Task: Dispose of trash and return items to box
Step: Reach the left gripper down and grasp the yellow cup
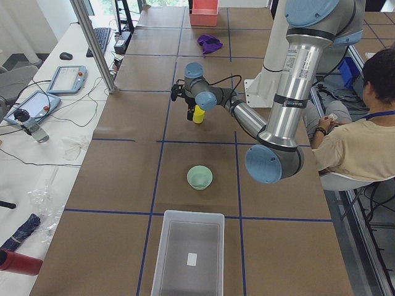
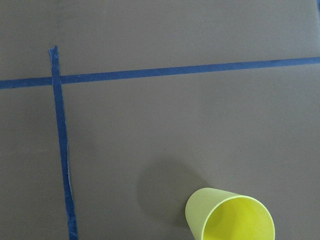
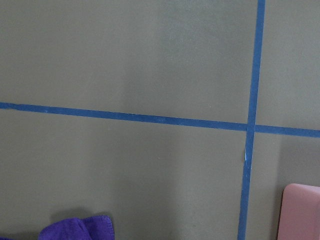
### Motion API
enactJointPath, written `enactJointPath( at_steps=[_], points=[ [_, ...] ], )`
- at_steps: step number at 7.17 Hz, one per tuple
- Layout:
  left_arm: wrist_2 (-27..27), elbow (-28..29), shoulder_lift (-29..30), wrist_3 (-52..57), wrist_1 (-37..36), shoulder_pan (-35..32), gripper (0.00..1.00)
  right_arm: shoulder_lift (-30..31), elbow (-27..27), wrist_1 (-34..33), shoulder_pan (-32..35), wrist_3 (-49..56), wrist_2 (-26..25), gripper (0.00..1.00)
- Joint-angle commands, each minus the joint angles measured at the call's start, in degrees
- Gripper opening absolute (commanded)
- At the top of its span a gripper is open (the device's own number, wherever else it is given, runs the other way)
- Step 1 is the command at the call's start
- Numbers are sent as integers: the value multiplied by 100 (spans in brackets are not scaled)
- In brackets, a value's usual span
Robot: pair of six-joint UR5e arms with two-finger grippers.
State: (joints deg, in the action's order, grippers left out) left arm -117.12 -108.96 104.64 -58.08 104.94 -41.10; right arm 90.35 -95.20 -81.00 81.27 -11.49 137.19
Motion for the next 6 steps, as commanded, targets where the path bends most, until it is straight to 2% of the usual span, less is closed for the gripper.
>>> enactJointPath(
  at_steps=[1,4,5,6],
  points=[
    [366,102,82,-125,-167,252,100,0,36,6,-6,-2,9,100],
    [357,479,389,-125,-149,392,97,0,107,6,-6,-2,9,100],
    [357,585,399,-107,-132,445,72,0,116,6,-6,7,9,100],
    [331,577,390,-11,-175,454,30,0,116,6,-6,-2,9,100]
  ],
)
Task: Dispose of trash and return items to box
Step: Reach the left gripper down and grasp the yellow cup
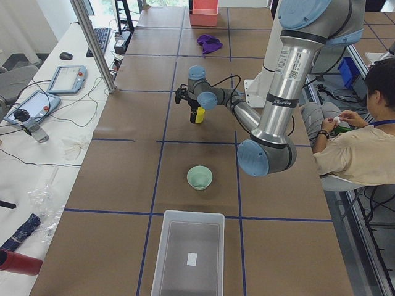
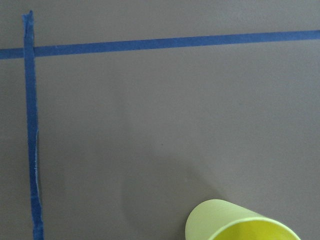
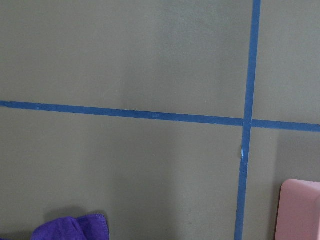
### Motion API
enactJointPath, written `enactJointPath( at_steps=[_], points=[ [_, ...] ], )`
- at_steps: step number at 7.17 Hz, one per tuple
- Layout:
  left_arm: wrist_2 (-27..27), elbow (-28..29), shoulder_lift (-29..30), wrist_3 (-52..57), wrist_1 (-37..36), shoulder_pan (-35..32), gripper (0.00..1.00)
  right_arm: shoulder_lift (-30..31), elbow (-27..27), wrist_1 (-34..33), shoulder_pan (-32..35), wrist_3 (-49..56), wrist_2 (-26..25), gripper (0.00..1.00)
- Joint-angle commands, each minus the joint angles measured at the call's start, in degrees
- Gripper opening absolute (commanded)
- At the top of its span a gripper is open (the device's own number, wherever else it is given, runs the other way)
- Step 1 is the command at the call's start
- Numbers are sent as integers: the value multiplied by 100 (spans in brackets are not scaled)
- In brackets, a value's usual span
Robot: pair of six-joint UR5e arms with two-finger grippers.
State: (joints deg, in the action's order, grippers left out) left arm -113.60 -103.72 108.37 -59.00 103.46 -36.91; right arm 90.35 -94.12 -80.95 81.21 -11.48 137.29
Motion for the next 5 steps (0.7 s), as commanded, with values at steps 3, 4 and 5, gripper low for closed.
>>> enactJointPath(
  at_steps=[3,4,5],
  points=[
    [-31,-94,-62,91,-177,-17,0,0,25,0,0,5,0,100],
    [-57,-469,-79,64,-482,-105,0,0,25,9,0,14,0,100],
    [-379,-839,-123,134,-885,-680,0,35,25,279,0,5,0,100]
  ],
)
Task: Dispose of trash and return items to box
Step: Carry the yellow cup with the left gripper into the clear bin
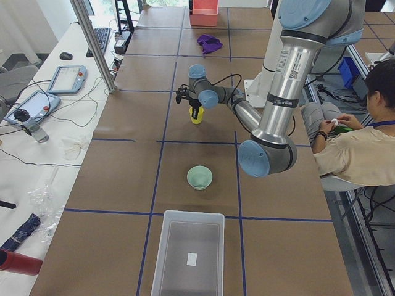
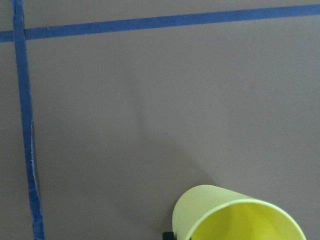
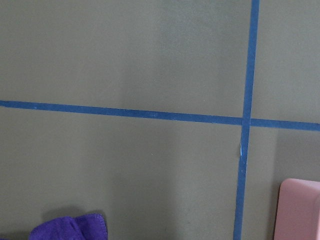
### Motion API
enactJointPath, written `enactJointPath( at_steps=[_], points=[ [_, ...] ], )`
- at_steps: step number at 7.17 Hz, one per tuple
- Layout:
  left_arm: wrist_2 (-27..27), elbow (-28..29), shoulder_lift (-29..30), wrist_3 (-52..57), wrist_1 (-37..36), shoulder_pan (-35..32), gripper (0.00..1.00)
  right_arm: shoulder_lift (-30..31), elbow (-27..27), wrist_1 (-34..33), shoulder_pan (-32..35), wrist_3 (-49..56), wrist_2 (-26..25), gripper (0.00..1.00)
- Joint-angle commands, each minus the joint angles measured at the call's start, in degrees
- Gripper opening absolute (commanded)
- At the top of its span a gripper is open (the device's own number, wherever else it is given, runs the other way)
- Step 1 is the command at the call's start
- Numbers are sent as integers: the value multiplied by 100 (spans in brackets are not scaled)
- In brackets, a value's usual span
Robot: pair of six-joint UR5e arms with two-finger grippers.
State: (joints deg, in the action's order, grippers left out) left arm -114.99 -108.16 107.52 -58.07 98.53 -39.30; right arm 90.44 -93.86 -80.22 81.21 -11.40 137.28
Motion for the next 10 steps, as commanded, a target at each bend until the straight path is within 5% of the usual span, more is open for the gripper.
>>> enactJointPath(
  at_steps=[1,3,4,7,9,10],
  points=[
    [-417,-565,-30,329,-509,-1360,0,61,78,470,0,-2,9,100],
    [-558,-716,-869,2560,-598,-2585,0,79,87,996,-271,-11,333,100],
    [-1081,-385,-1247,3704,-589,-3479,0,122,88,1365,-438,-46,334,100],
    [-1271,1817,-1330,7546,-537,-5660,0,114,52,1404,-693,-55,334,100],
    [-1306,2114,-1810,8145,-554,-5914,0,114,70,1404,-764,-64,334,100],
    [-2159,2288,-1953,8180,-528,-5818,0,132,79,1404,-782,-64,378,100]
  ],
)
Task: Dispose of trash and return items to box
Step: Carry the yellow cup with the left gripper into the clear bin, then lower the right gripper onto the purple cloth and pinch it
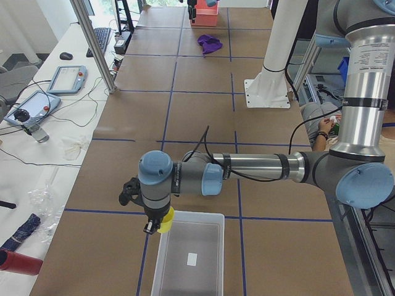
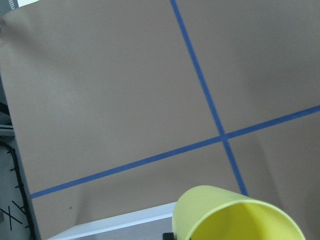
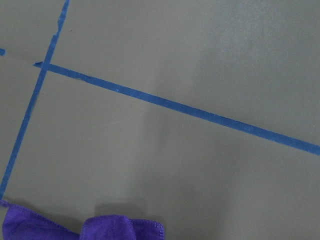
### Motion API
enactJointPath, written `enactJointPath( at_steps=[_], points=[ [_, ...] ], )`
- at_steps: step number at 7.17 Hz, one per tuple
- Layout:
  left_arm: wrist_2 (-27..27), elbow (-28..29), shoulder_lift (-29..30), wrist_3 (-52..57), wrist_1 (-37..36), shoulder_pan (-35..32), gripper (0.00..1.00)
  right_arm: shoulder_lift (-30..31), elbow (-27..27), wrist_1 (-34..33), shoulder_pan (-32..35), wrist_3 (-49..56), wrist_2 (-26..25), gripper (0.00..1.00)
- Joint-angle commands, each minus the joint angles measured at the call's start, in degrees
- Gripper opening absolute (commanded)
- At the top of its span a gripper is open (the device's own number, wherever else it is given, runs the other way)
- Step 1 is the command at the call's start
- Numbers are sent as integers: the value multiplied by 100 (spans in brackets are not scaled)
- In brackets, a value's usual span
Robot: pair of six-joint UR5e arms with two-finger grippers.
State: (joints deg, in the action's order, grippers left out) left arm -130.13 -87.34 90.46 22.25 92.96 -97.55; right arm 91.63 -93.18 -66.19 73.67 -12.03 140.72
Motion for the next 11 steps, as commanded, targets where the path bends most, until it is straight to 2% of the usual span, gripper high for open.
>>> enactJointPath(
  at_steps=[1,2,3,4,7,9,10,11],
  points=[
    [-942,418,-256,165,64,260,0,13,10,1,-28,7,26,100],
    [-1049,672,-256,131,412,367,0,13,19,1,-28,7,26,100],
    [-1050,1258,-213,87,1138,586,0,13,19,1,-37,7,26,100],
    [-1033,1507,-204,-201,1554,597,0,13,19,1,-45,7,26,100],
    [-1059,1755,-213,-265,1698,684,0,4,19,-8,-89,-2,26,100],
    [-1059,1748,-213,-300,1734,685,42,-57,-60,10,-518,-472,131,100],
    [-1059,1669,-204,-413,1725,685,46,-84,-356,18,-807,-1294,132,100],
    [-1059,1250,-256,-467,1560,676,50,-32,-890,19,-1071,-2303,132,100]
  ],
)
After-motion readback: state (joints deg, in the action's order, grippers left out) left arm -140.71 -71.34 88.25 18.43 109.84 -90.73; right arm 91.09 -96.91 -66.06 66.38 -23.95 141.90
